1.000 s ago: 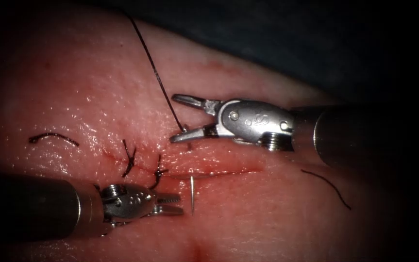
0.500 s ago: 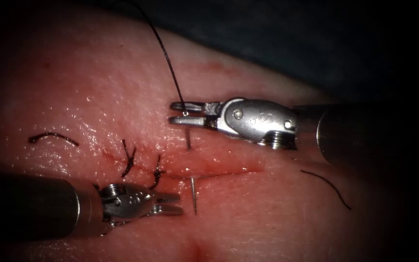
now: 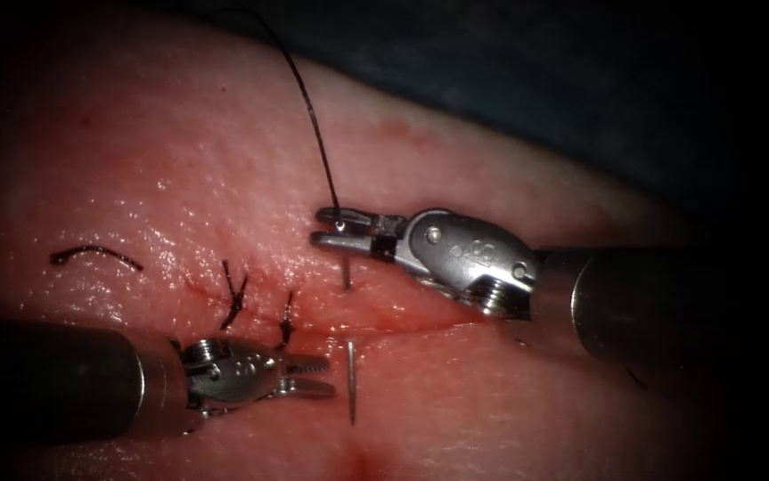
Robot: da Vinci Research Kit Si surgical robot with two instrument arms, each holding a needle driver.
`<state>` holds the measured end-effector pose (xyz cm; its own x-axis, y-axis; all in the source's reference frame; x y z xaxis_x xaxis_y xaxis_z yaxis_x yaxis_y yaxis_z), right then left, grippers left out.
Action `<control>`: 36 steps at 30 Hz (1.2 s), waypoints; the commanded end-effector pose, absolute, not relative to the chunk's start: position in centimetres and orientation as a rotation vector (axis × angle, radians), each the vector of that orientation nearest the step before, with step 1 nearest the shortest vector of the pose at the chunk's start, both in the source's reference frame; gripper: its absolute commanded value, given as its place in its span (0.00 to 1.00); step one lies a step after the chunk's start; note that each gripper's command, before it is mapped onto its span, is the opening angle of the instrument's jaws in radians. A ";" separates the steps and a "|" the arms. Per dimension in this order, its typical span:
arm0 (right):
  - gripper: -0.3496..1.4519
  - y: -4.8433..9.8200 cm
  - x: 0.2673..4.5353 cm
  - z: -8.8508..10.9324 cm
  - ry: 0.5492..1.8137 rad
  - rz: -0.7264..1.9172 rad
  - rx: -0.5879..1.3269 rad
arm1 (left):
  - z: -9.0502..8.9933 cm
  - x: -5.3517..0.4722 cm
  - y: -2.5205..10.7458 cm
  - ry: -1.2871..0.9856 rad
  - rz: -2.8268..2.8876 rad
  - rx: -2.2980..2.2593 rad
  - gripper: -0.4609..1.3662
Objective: Wound Closure
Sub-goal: Use the right gripper to throw the needle through the top of the cut
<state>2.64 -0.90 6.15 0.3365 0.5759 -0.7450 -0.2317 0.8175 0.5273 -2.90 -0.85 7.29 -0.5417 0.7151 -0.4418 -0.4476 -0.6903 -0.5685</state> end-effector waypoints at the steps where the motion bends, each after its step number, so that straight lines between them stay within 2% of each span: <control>1: 0.00 -0.9 2.63 6.1 1.092 0.549 0.355 | 7.3 -2.90 -0.8 -0.514 2.226 -0.877 0.34; 5: 0.00 -1.0 2.59 6.1 1.054 0.619 0.401 | 7.3 -2.90 -0.8 -0.514 2.227 -0.877 0.34; 18: 0.00 -1.2 2.67 6.4 1.086 0.705 0.594 | 7.3 -2.90 -0.8 -0.515 2.227 -0.878 0.33; 36: 0.00 -1.5 2.64 6.6 1.054 0.756 0.654 | 7.3 -2.88 -0.9 -0.515 2.228 -0.878 0.28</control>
<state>2.63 -1.52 6.57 0.2955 0.8075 -0.5105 -0.2279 0.5785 0.7832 -2.88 -0.85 7.29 -0.5423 0.7141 -0.4427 -0.4487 -0.6917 -0.5659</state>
